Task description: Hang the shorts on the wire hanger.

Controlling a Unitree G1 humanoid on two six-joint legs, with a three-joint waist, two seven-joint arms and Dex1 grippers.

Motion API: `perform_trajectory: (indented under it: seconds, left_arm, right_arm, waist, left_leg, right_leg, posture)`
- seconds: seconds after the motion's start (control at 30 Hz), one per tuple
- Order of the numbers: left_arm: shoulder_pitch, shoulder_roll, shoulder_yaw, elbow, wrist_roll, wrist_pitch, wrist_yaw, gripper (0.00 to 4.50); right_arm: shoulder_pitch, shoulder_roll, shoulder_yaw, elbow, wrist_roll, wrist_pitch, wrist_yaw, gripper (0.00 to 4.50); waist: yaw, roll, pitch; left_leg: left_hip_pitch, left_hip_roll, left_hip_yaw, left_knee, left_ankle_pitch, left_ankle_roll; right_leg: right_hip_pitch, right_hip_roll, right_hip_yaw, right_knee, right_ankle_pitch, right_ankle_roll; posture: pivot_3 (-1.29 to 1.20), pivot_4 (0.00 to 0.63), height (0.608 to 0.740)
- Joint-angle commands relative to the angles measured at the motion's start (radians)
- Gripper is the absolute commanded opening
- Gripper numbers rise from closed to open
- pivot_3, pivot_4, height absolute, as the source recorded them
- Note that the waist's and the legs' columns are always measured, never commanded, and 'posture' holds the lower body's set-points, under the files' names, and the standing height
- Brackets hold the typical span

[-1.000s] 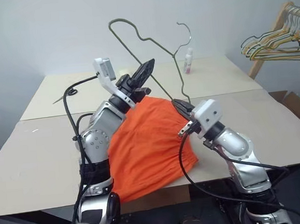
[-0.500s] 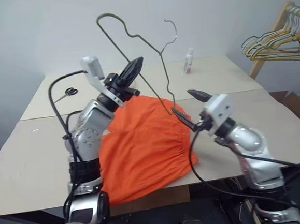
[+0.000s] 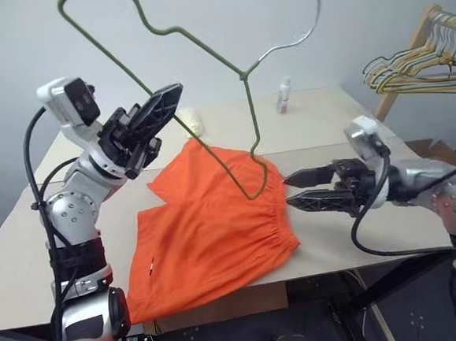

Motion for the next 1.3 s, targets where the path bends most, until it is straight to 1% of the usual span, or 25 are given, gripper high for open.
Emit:
perform_trajectory:
  seconds: [0.03, 0.17, 0.27, 0.47, 0.57, 0.63, 0.67, 0.73, 0.87, 0.93, 1.0, 1.03, 1.1, 1.17, 1.23, 1.27, 1.3]
  left_arm:
    - [-0.020, -0.018, -0.004, -0.017, 0.002, -0.031, -0.011, 0.00]
    - [-0.013, -0.038, -0.020, -0.031, 0.042, -0.063, 0.021, 0.00]
    - [-0.006, -0.036, -0.015, -0.032, 0.034, -0.062, 0.010, 0.00]
    - [-0.008, -0.035, -0.007, -0.025, 0.019, -0.056, 0.006, 0.00]
    - [-0.009, -0.034, -0.006, -0.020, 0.019, -0.057, 0.009, 0.00]
    - [-0.008, -0.033, -0.006, -0.018, 0.019, -0.056, 0.010, 0.00]
    - [-0.004, -0.033, -0.010, -0.019, 0.023, -0.057, 0.006, 0.00]
    - [-0.001, -0.032, -0.014, -0.017, 0.028, -0.057, 0.003, 0.00]
    - [-0.005, -0.034, -0.016, -0.002, 0.035, -0.058, 0.003, 0.00]
    - [-0.003, -0.020, -0.029, 0.014, 0.049, -0.047, -0.014, 0.00]
    - [0.002, -0.017, -0.054, 0.032, 0.096, -0.054, 0.013, 0.53]
    - [0.007, -0.018, -0.069, 0.039, 0.122, -0.058, 0.025, 0.73]
    - [0.030, -0.002, -0.128, 0.033, 0.206, -0.069, 0.034, 1.38]
    - [0.060, 0.044, -0.225, 0.025, 0.331, -0.082, 0.031, 2.12]
    - [0.099, 0.115, -0.346, 0.021, 0.486, -0.132, -0.001, 2.68]
    - [0.119, 0.147, -0.391, 0.023, 0.549, -0.165, -0.018, 3.06]
    - [0.135, 0.169, -0.421, 0.025, 0.595, -0.192, -0.027, 3.32]
  right_arm:
    - [-0.069, 0.047, 0.023, 0.011, 0.016, 0.045, -0.035, 4.38]
    - [-0.099, 0.104, 0.036, 0.007, 0.004, 0.045, -0.065, 4.38]
    - [-0.111, 0.137, 0.036, 0.013, 0.005, 0.051, -0.094, 4.38]
    - [-0.110, 0.167, 0.030, 0.011, 0.010, 0.047, -0.116, 4.38]
    - [-0.109, 0.174, 0.021, 0.013, 0.013, 0.049, -0.129, 3.79]
    - [-0.108, 0.177, 0.017, 0.012, 0.016, 0.050, -0.136, 3.14]
    - [-0.104, 0.176, 0.016, 0.011, 0.016, 0.047, -0.136, 2.70]
    - [-0.099, 0.174, 0.015, 0.009, 0.016, 0.044, -0.135, 2.06]
    - [-0.093, 0.174, 0.013, 0.004, 0.018, 0.043, -0.135, 0.64]
    - [-0.085, 0.173, 0.005, -0.006, 0.024, 0.039, -0.133, 0.01]
    - [-0.074, 0.174, -0.011, -0.018, 0.038, 0.040, -0.137, 0.00]
    - [-0.068, 0.176, -0.023, -0.028, 0.052, 0.043, -0.143, 0.00]
    - [-0.051, 0.179, -0.056, -0.048, 0.086, 0.052, -0.172, 0.00]
    - [-0.027, 0.177, -0.102, -0.064, 0.126, 0.072, -0.226, 0.00]
    - [0.020, 0.151, -0.161, -0.084, 0.166, 0.101, -0.280, 0.00]
    - [0.053, 0.131, -0.193, -0.096, 0.190, 0.122, -0.307, 0.00]
    - [0.093, 0.109, -0.224, -0.110, 0.211, 0.141, -0.327, 0.00]
  waist:
    - [0.003, 0.000, 0.000]
    - [0.016, 0.000, 0.000]
    - [0.023, 0.000, 0.000]
    - [0.026, 0.000, 0.000]
    - [0.025, 0.000, 0.000]
    - [0.025, 0.000, 0.000]
    - [0.025, 0.000, 0.000]
    - [0.025, 0.000, 0.000]
    - [0.025, 0.000, 0.000]
    - [0.024, 0.000, 0.000]
    - [0.024, 0.000, 0.000]
    - [0.024, 0.000, 0.000]
    - [0.027, 0.000, 0.000]
    - [0.028, 0.000, 0.000]
    - [0.028, 0.001, -0.001]
    - [0.028, 0.001, -0.001]
    - [0.028, 0.001, 0.000]
  left_leg:
    - [0.000, 0.000, 0.000, 0.000, 0.000, 0.000]
    - [-0.005, -0.001, -0.001, 0.000, 0.000, 0.000]
    - [-0.012, -0.001, -0.001, 0.002, 0.000, -0.001]
    - [-0.017, -0.001, -0.001, 0.006, 0.000, -0.002]
    - [-0.017, -0.001, -0.001, 0.006, 0.000, -0.001]
    - [-0.017, -0.001, -0.001, 0.006, 0.000, -0.001]
    - [-0.017, -0.001, -0.001, 0.006, 0.000, -0.001]
    - [-0.017, -0.001, -0.001, 0.006, 0.000, -0.001]
    - [-0.017, -0.001, -0.001, 0.006, 0.000, -0.001]
    - [-0.017, -0.001, -0.001, 0.007, 0.000, -0.001]
    - [-0.017, -0.001, -0.001, 0.007, 0.000, -0.001]
    - [-0.017, -0.001, -0.002, 0.007, 0.000, -0.001]
    - [-0.017, -0.002, -0.002, 0.007, -0.001, -0.001]
    - [-0.017, -0.002, -0.002, 0.007, -0.001, -0.001]
    - [-0.017, -0.002, -0.002, 0.007, -0.001, -0.001]
    - [-0.017, -0.002, -0.002, 0.006, -0.001, -0.001]
    - [-0.016, -0.002, -0.001, 0.006, -0.001, -0.001]
  right_leg:
    - [-0.001, 0.000, 0.000, 0.000, 0.000, 0.000]
    - [-0.005, -0.002, 0.000, 0.000, 0.000, 0.000]
    - [-0.013, -0.003, 0.000, 0.002, 0.001, 0.000]
    - [-0.016, -0.003, -0.001, 0.002, 0.001, 0.000]
    - [-0.016, -0.002, -0.001, 0.002, 0.002, 0.000]
    - [-0.016, -0.002, -0.001, 0.002, 0.002, 0.000]
    - [-0.016, -0.002, -0.001, 0.002, 0.002, 0.000]
    - [-0.016, -0.002, -0.001, 0.002, 0.002, 0.000]
    - [-0.016, -0.002, -0.001, 0.002, 0.002, 0.000]
    - [-0.016, -0.002, -0.001, 0.002, 0.002, 0.000]
    - [-0.016, -0.001, -0.002, 0.002, 0.002, 0.000]
    - [-0.015, -0.002, -0.002, 0.002, 0.002, 0.000]
    - [-0.015, -0.002, -0.002, 0.002, 0.002, 0.001]
    - [-0.015, -0.002, -0.002, 0.002, 0.002, 0.001]
    - [-0.015, -0.002, -0.002, 0.001, 0.002, 0.001]
    - [-0.015, -0.002, -0.002, 0.001, 0.002, 0.001]
    - [-0.015, -0.002, -0.001, 0.002, 0.002, 0.001]
  posture:
    - [-0.02, 0.000, 0.740]
    - [-0.02, 0.000, 0.740]
    - [-0.01, 0.000, 0.740]
    - [-0.01, 0.000, 0.740]
    - [-0.02, 0.000, 0.740]
    - [-0.02, 0.000, 0.740]
    - [-0.02, 0.000, 0.740]
    - [-0.02, 0.000, 0.740]
    - [-0.02, 0.000, 0.740]
    - [-0.02, 0.000, 0.740]
    - [-0.02, 0.000, 0.740]
    - [-0.03, 0.000, 0.740]
    - [-0.03, 0.000, 0.740]
    - [-0.03, 0.000, 0.740]
    - [-0.03, 0.000, 0.740]
    - [-0.03, 0.000, 0.740]
    - [-0.04, 0.000, 0.740]
